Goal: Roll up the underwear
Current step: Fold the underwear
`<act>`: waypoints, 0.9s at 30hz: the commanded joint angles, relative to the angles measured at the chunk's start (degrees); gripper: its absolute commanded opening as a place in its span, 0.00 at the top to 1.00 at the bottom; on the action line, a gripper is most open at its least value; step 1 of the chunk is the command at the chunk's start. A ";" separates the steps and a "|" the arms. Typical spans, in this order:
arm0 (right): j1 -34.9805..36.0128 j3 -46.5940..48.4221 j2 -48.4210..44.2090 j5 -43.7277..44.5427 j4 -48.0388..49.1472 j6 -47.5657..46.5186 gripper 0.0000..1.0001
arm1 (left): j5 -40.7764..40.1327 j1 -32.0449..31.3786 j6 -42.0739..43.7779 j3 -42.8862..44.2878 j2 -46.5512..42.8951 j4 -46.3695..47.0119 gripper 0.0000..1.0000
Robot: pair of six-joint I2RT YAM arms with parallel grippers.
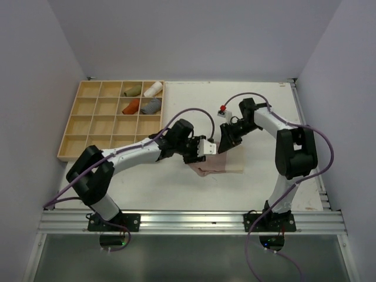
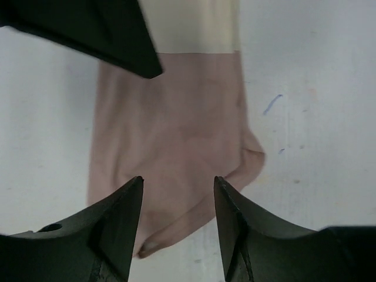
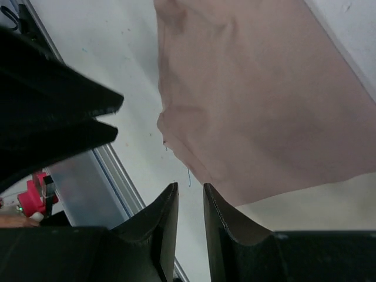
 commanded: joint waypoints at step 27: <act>0.56 -3.09 1.81 10.45 0.35 -5.77 0.69 | -7.75 -10.97 -7.10 -6.37 9.58 7.82 0.81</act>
